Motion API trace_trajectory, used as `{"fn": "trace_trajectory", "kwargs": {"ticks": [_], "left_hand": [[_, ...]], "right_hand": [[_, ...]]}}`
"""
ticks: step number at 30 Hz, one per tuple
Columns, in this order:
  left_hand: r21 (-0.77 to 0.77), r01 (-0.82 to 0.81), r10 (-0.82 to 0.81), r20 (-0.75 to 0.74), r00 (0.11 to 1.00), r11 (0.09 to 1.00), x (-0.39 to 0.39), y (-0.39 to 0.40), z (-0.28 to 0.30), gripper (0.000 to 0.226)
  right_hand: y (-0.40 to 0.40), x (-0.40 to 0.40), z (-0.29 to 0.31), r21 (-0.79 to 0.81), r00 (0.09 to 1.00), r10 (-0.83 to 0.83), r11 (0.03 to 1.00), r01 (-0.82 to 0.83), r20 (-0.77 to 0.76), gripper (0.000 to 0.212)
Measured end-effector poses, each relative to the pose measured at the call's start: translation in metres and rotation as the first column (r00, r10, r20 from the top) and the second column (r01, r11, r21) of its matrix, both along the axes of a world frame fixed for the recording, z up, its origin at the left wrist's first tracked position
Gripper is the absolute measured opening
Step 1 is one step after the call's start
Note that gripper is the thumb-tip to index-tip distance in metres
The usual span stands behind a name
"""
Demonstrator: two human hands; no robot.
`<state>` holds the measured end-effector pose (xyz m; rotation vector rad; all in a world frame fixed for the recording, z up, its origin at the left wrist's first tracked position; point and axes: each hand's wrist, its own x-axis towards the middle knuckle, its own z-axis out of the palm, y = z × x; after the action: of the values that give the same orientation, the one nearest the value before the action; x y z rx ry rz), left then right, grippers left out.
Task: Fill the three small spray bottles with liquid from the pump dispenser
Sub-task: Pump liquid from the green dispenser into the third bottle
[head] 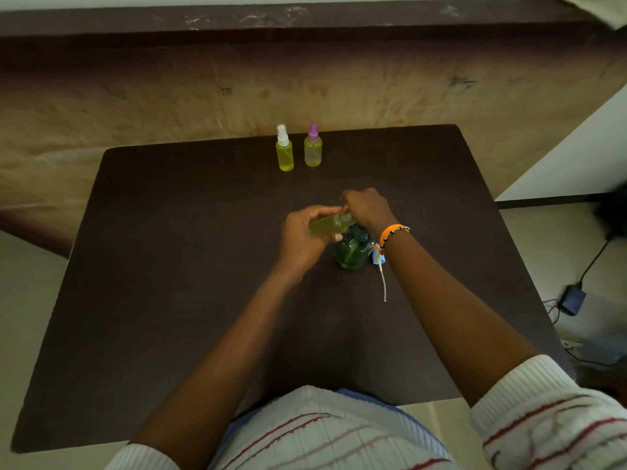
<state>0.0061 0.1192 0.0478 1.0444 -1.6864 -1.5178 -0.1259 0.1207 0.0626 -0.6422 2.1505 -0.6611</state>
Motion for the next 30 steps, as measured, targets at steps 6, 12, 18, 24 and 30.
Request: {"fn": "trace_trajectory", "kwargs": {"ticks": [6,12,18,24,30], "left_hand": [[0.013,-0.004,0.004,0.003,1.0,1.0,0.0,0.001,0.001,0.051],[0.063,0.018,-0.017,-0.015,1.0,0.998,0.0,0.0,0.002,0.045],[0.115,0.053,-0.05,-0.022,0.998,0.992,-0.001,0.004,0.001,0.046],[0.119,0.051,-0.055,0.03,0.998,0.992,0.0,0.006,-0.004,0.043],[0.136,0.041,-0.047,0.035,0.998,0.99,-0.002,0.008,-0.009,0.045]], "right_hand": [[-0.005,-0.005,-0.006,0.023,0.999,0.013,1.0,-0.014,0.035,0.058],[-0.009,-0.013,-0.013,-0.038,0.979,-0.051,0.997,0.06,0.198,0.034],[-0.007,-0.014,-0.013,-0.038,0.975,-0.083,0.995,0.093,0.206,0.03],[-0.005,-0.013,-0.012,-0.05,0.97,-0.094,0.993,0.107,0.224,0.031],[-0.002,-0.011,-0.01,-0.069,0.975,-0.092,0.992,0.109,0.204,0.031]]}}
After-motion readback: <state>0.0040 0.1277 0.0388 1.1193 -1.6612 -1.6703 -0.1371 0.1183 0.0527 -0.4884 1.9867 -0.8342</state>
